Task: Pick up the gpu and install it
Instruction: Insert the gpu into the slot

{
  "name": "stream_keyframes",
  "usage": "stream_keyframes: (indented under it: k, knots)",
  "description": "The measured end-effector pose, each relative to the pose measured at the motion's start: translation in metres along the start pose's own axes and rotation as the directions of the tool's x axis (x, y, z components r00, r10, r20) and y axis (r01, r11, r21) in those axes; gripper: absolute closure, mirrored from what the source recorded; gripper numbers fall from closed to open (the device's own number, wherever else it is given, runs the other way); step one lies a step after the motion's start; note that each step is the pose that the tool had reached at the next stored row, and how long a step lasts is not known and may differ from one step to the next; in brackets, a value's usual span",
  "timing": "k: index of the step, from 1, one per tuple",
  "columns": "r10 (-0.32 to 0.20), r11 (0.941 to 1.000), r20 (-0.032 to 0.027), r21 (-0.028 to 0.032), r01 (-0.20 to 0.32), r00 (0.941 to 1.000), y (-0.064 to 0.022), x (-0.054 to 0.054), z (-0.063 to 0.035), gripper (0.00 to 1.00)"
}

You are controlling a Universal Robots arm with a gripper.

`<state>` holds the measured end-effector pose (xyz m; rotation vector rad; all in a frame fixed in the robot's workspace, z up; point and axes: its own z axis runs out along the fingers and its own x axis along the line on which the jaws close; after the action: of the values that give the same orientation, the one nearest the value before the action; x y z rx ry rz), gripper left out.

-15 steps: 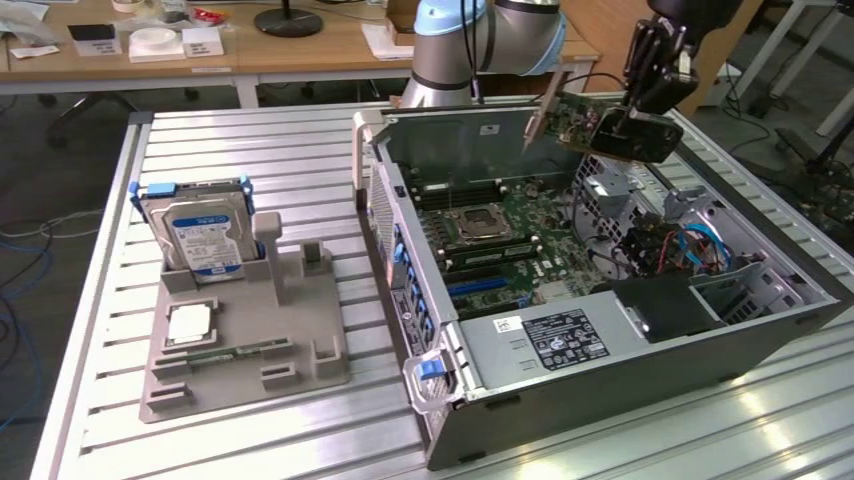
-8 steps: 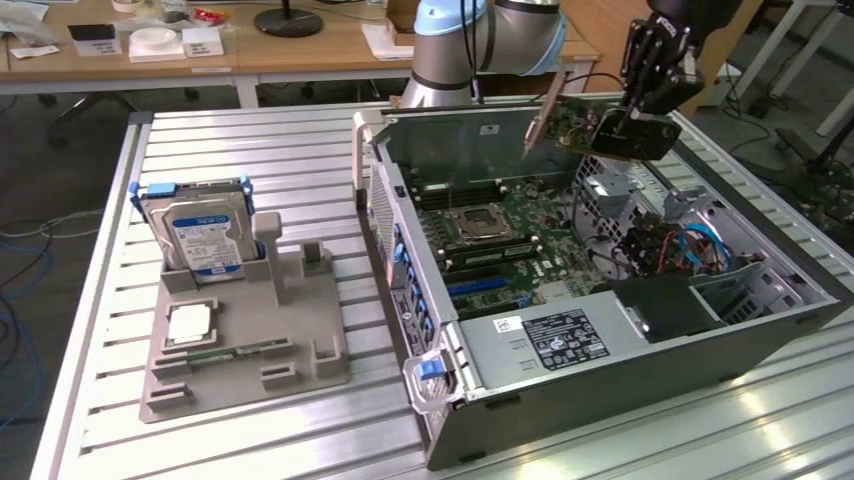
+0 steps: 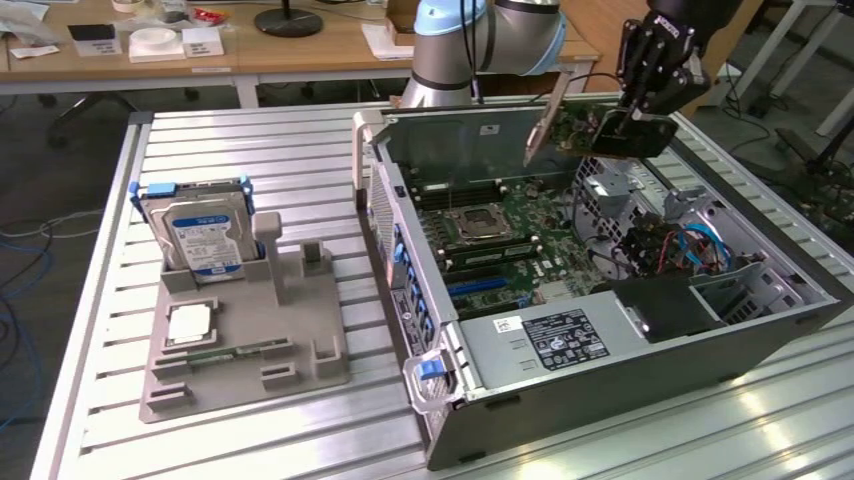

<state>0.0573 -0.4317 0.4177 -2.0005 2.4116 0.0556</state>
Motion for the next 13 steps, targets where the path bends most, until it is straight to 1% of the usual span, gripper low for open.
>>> stream_keyframes:
  k: [3,6,10,13]
  knots:
    - [-0.041,0.9992,-0.0009,-0.0012,0.041,0.9992,0.0,-0.0001,0.0001,0.73]
    - [-0.081,0.9967,-0.0017,-0.0024,0.081,0.9967,0.0,-0.0001,0.0001,0.73]
    - [-0.136,0.9907,-0.0028,-0.0042,0.136,0.9907,0.0,-0.0002,0.0002,0.73]
    - [-0.176,0.9843,-0.0035,-0.0054,0.176,0.9844,0.0001,-0.0002,0.0003,0.73]
